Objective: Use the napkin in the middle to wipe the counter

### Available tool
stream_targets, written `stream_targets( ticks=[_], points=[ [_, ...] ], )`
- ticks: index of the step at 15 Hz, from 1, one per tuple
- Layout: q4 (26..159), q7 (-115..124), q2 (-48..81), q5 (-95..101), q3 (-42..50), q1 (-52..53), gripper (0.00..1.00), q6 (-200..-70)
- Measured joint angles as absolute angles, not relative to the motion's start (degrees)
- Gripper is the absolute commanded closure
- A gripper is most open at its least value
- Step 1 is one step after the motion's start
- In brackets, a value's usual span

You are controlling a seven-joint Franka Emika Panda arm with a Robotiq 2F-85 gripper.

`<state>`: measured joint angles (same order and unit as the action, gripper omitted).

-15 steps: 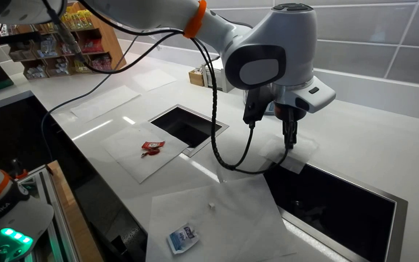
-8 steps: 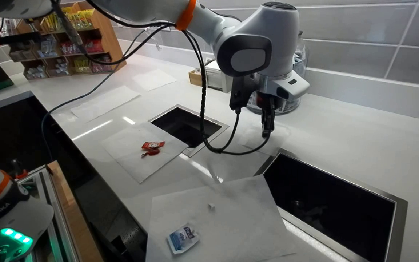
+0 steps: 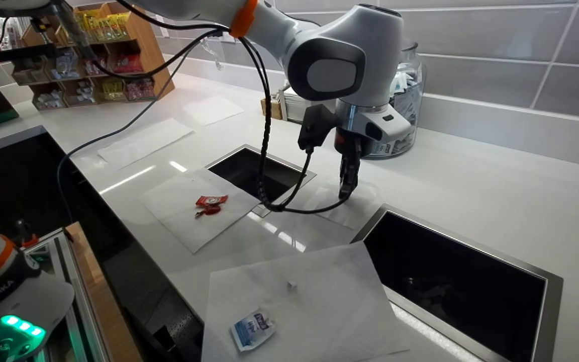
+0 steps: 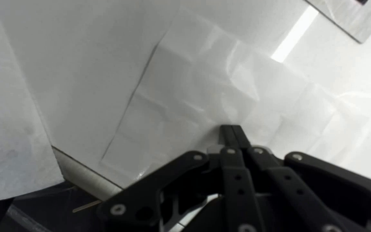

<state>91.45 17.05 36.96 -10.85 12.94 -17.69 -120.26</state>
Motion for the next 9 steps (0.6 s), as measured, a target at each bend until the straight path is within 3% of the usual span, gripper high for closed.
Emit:
stream_targets(
  ticks=[9],
  points=[
    [91.98, 15.91, 36.32, -10.63, 10.60, -14.97, 1.00, -119.57]
  ],
)
